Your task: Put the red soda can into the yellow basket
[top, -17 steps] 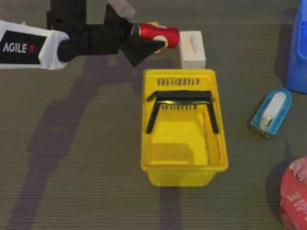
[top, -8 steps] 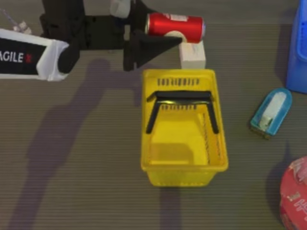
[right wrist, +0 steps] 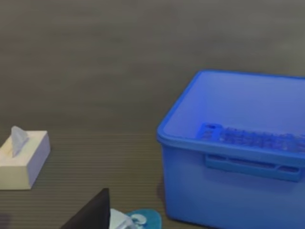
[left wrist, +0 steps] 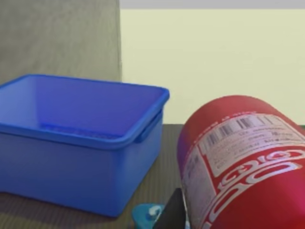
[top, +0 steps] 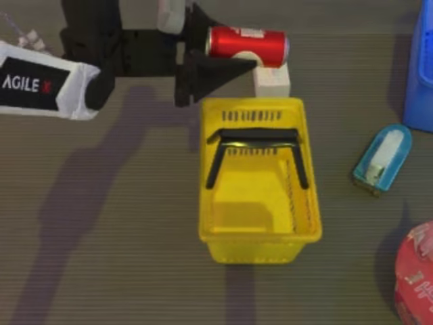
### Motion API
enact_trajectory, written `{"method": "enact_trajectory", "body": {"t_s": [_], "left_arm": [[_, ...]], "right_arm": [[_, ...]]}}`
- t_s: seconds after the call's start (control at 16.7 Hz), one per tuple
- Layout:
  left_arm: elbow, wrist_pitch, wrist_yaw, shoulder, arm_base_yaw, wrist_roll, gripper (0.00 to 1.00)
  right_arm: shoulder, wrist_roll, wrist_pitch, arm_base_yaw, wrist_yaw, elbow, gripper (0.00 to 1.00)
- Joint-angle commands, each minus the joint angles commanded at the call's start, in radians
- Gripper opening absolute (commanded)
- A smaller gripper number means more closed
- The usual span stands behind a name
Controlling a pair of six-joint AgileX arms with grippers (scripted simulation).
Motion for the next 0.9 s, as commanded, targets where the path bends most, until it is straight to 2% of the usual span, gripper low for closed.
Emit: {"method": "enact_trajectory", "body": {"t_s": [0.36,0.72,0.9], "left_arm": [[-0.047,0.248,0.0,0.185,0.017,-0.006,0.0],[-0.056,0.28,-0.001,0.213,0.02,-0.006,0.0],[-0.056,0.28,-0.001,0.213,0.02,-0.006,0.23]], "right_arm": [[0.0,0.0,0.0,0.0,0.0,0.0,1.0],[0.0,0.0,0.0,0.0,0.0,0.0,1.0],[0.0,0.0,0.0,0.0,0.0,0.0,1.0]]}}
